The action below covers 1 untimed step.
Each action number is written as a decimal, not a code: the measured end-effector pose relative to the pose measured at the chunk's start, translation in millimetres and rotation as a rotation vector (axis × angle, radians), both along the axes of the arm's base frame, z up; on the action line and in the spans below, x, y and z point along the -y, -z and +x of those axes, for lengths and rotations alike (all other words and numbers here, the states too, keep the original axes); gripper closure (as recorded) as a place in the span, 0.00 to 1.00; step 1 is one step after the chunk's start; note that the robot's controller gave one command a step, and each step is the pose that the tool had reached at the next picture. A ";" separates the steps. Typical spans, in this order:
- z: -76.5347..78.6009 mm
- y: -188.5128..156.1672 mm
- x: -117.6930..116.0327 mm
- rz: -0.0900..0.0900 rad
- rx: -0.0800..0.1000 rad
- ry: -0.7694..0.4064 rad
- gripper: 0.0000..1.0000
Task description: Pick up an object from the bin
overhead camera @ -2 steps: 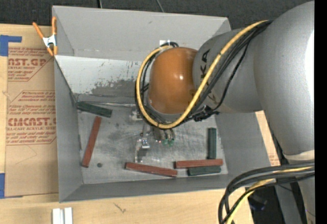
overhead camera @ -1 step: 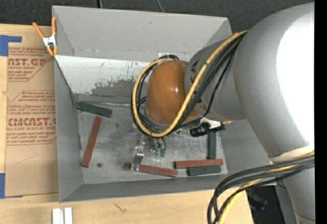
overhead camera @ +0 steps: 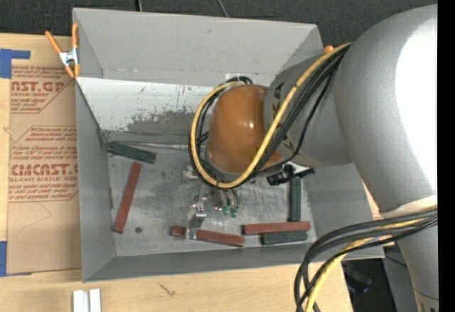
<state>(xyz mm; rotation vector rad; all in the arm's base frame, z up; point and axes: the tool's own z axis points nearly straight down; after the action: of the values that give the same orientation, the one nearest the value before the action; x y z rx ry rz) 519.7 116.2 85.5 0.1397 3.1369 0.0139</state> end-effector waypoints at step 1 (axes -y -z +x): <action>-40.8 13.0 0.9 -0.007 -0.004 -0.272 1.00</action>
Offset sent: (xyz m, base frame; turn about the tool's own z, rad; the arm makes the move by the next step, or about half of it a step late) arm 0.0000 0.0000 0.0000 0.0000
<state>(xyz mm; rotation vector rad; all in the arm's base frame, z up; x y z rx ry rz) 478.9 115.2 72.5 -0.2869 3.1317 0.0026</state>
